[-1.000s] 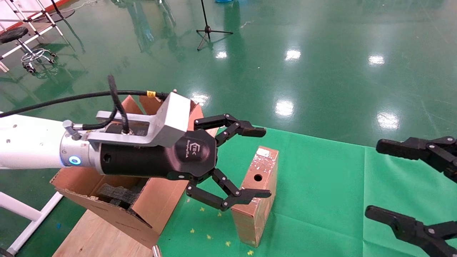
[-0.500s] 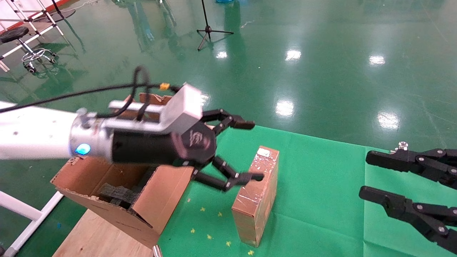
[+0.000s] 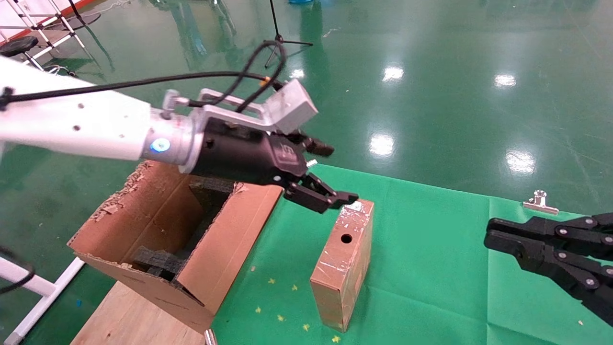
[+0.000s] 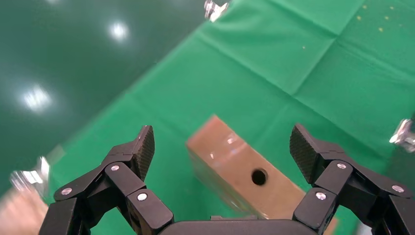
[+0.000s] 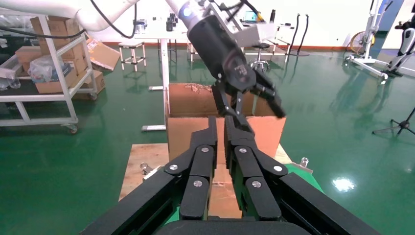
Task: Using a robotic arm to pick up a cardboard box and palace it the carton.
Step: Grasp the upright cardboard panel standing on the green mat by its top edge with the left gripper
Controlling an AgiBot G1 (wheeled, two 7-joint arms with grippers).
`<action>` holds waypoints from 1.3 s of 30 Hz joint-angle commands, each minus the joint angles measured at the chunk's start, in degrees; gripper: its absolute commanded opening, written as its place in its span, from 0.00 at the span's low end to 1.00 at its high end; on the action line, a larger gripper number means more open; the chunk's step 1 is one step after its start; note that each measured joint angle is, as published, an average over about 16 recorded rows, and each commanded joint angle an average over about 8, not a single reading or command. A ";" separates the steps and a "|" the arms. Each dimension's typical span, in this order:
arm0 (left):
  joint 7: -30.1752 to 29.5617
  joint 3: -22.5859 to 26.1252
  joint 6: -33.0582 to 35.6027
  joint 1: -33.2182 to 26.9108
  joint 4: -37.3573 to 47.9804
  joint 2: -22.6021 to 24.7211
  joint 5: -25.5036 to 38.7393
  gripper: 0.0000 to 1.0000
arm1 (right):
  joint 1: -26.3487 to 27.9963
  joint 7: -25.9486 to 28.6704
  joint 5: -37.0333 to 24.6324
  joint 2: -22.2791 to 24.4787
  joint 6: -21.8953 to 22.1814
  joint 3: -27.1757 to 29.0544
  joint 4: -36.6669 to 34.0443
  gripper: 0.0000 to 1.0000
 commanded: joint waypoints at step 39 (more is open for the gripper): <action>-48.65 32.44 7.33 -17.56 -0.29 21.64 20.18 1.00 | 0.00 0.00 0.01 0.00 0.00 -0.01 0.00 0.00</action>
